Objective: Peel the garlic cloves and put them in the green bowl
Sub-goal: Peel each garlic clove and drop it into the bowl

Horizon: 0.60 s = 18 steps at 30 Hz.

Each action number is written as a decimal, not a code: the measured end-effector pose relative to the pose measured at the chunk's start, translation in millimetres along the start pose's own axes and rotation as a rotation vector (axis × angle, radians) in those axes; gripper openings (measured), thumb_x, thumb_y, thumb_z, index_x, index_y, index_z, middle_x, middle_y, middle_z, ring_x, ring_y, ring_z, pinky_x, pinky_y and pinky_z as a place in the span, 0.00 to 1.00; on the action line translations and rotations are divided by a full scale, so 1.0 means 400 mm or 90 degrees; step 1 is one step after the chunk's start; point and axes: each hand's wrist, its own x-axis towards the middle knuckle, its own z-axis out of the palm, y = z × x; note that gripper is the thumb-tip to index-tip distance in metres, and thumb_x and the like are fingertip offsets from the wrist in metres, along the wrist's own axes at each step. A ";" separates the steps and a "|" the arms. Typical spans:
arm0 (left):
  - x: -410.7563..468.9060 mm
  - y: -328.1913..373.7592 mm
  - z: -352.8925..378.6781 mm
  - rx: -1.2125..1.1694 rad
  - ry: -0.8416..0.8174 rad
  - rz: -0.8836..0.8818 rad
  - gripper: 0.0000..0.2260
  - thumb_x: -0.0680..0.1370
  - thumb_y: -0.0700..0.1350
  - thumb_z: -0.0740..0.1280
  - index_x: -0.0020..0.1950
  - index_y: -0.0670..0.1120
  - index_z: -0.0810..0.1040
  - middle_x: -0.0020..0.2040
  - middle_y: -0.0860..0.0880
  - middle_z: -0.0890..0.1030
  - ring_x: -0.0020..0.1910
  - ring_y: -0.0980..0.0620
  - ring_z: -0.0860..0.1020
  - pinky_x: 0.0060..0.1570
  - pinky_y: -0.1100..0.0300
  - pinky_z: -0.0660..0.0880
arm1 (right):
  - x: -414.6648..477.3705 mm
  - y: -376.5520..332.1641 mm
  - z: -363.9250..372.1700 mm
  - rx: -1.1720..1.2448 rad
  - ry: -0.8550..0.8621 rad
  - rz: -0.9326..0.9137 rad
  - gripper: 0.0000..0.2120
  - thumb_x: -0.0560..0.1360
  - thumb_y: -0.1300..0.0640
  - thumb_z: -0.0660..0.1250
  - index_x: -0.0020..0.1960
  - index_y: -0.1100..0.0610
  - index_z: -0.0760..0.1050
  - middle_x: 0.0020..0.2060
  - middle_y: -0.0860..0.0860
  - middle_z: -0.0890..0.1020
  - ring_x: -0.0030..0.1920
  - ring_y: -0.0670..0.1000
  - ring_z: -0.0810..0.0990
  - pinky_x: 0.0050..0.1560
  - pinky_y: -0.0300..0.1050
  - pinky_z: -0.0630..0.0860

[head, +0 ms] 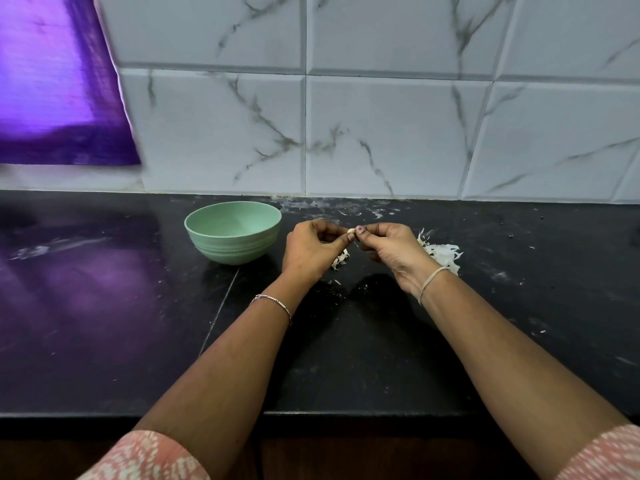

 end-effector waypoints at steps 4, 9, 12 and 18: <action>0.000 -0.002 -0.001 0.012 0.005 0.001 0.06 0.69 0.51 0.78 0.37 0.53 0.82 0.34 0.54 0.84 0.35 0.58 0.80 0.43 0.56 0.80 | -0.001 0.001 0.002 -0.053 0.012 -0.045 0.04 0.77 0.59 0.69 0.43 0.55 0.79 0.36 0.48 0.79 0.37 0.43 0.74 0.39 0.33 0.70; -0.002 -0.002 0.000 0.017 0.003 0.005 0.06 0.69 0.51 0.78 0.39 0.53 0.82 0.35 0.53 0.84 0.35 0.58 0.80 0.43 0.57 0.80 | 0.005 0.004 0.007 -0.153 0.023 -0.093 0.04 0.79 0.59 0.65 0.48 0.58 0.79 0.37 0.47 0.78 0.39 0.44 0.74 0.44 0.37 0.71; -0.003 -0.001 0.001 0.003 -0.009 0.009 0.07 0.69 0.50 0.78 0.41 0.51 0.83 0.38 0.52 0.85 0.37 0.57 0.81 0.45 0.57 0.81 | 0.009 0.010 0.010 -0.184 0.017 -0.085 0.07 0.80 0.58 0.63 0.52 0.59 0.78 0.37 0.46 0.77 0.40 0.44 0.74 0.43 0.37 0.70; 0.001 -0.002 0.005 -0.010 -0.019 0.021 0.06 0.70 0.48 0.77 0.43 0.50 0.84 0.38 0.53 0.85 0.37 0.57 0.81 0.45 0.58 0.80 | 0.009 0.006 0.013 -0.222 0.011 -0.093 0.08 0.81 0.58 0.61 0.54 0.59 0.77 0.37 0.45 0.75 0.38 0.41 0.72 0.39 0.34 0.67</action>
